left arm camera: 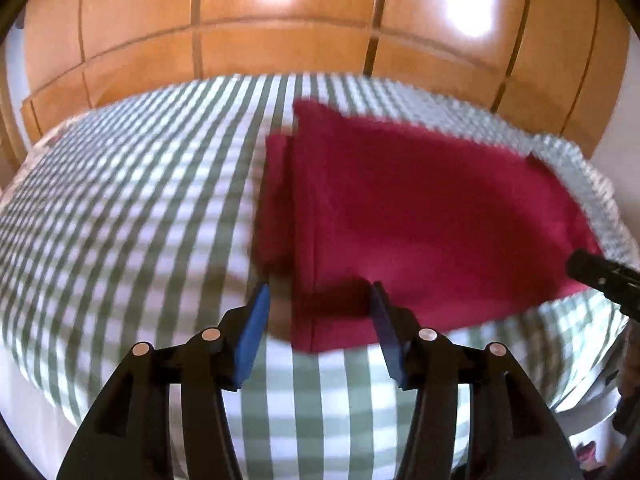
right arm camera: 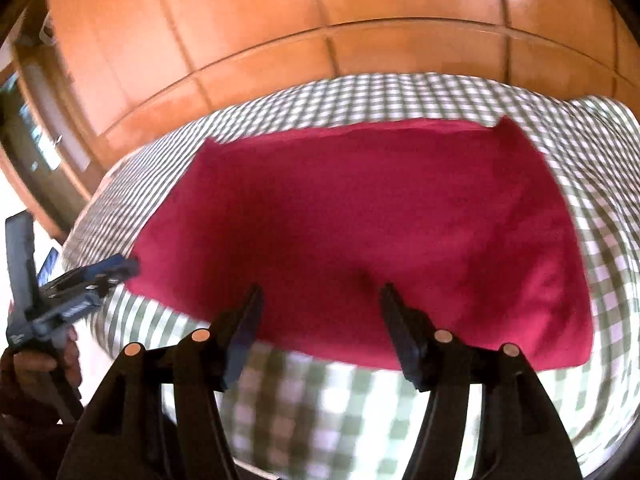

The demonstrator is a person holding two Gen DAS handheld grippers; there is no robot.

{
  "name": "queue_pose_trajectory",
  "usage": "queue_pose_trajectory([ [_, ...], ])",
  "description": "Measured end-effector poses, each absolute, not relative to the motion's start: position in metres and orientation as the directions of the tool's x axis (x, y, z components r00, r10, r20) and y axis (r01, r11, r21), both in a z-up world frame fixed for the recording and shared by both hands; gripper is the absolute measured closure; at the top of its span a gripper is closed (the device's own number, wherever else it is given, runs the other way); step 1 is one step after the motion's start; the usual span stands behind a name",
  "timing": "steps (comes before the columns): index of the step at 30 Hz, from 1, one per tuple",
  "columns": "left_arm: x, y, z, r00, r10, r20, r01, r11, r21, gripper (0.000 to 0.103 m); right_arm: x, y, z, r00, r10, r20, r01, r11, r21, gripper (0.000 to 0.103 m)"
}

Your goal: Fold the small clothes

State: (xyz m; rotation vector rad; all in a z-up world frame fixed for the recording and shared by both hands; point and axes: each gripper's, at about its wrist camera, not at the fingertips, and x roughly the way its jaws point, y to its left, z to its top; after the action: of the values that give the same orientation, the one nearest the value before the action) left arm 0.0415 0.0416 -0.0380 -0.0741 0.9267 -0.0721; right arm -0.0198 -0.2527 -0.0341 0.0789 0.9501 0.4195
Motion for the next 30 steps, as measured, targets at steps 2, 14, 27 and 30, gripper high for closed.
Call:
queue_pose_trajectory([
  [2,0.037,0.041,-0.043,0.586,-0.081,-0.806,0.011,0.996,-0.092,0.052,-0.021,-0.249,-0.047,0.484,0.352,-0.801,-0.299,0.927,0.227,0.043],
  [14,0.021,0.04,-0.007,0.669,-0.06,-0.741,0.052,0.998,-0.034,0.041,-0.019,-0.265,-0.046,0.46,0.391,-0.797,-0.253,0.918,0.304,0.042],
  [27,0.026,0.049,-0.015,0.635,-0.088,-0.767,0.062,0.996,-0.063,0.041,-0.007,-0.289,-0.041,0.513,0.329,-0.793,-0.154,0.944,0.292,0.039],
  [30,0.026,0.051,-0.019,0.628,-0.088,-0.773,0.057,0.996,-0.068,0.041,-0.005,-0.292,-0.052,0.498,0.321,-0.805,-0.135,0.946,0.294,0.039],
])
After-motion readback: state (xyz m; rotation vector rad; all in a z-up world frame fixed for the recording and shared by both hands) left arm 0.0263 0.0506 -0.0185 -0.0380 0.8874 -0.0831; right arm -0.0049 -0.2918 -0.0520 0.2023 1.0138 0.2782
